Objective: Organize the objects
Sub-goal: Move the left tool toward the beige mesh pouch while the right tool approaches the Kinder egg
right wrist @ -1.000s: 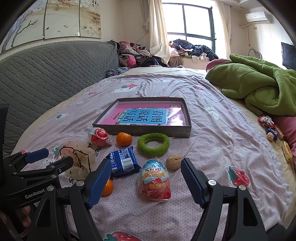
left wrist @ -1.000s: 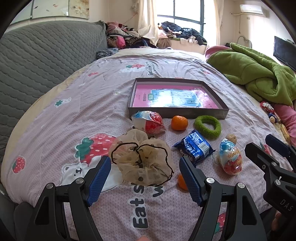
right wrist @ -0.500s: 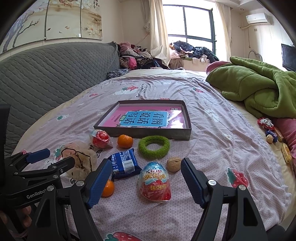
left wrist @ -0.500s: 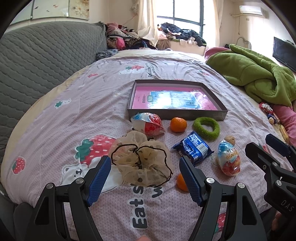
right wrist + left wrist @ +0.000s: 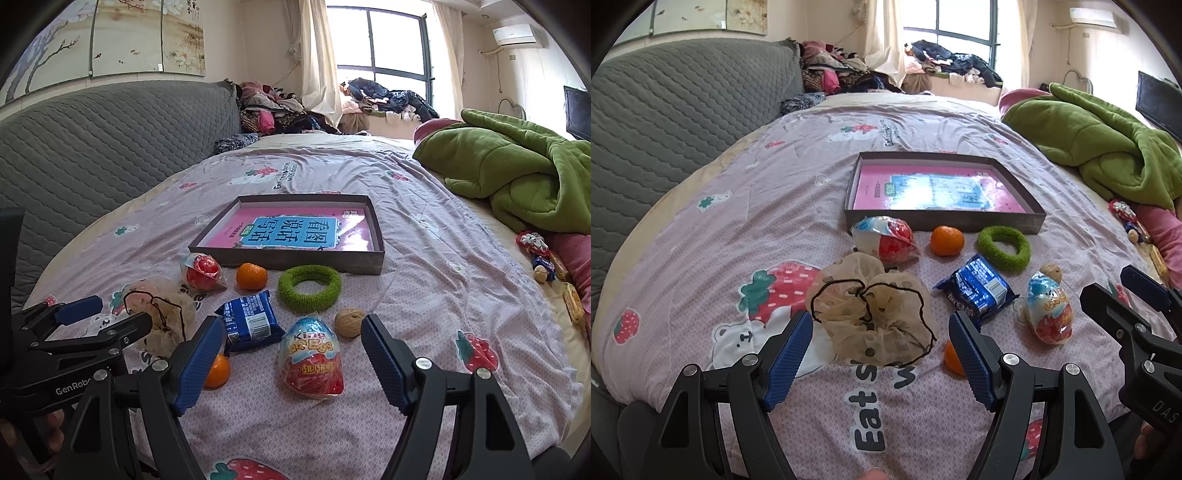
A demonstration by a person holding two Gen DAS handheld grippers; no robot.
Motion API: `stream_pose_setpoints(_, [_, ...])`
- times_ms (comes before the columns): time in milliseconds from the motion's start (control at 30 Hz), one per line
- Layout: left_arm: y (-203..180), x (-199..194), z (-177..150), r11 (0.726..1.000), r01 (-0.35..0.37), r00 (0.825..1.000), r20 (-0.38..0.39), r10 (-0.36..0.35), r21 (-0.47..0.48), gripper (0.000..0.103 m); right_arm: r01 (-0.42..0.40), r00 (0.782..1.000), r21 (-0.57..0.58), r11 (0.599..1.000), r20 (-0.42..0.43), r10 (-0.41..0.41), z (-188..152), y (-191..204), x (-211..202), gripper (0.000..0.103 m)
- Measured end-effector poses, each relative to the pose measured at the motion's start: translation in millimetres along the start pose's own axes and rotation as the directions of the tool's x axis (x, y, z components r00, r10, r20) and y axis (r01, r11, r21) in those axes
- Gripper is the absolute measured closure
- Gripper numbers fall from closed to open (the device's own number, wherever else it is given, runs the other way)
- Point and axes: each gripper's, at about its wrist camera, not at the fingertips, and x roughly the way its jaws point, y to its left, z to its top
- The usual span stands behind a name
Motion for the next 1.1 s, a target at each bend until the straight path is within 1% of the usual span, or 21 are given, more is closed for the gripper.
stream_pose_setpoints(333, [2, 7, -7, 1.0, 0.014, 0.999, -0.037, -0.014, -0.007, 0.026, 0.006, 1.0, 0.006, 1.0, -0.024, -0.006, -6, -3, 4, 0.026])
stream_pose_setpoints(700, [2, 8, -13, 1.0, 0.021, 0.998, -0.053, -0.021, 0.0, 0.026, 0.013, 0.999, -0.011, 1.0, -0.05, -0.013, -14, -3, 8, 0.026])
stream_pose_setpoints(1100, [2, 12, -30, 0.999, 0.031, 0.994, -0.104, -0.029, 0.021, 0.026, 0.004, 0.995, -0.021, 1.0, -0.098, -0.006, -27, -4, 10, 0.026])
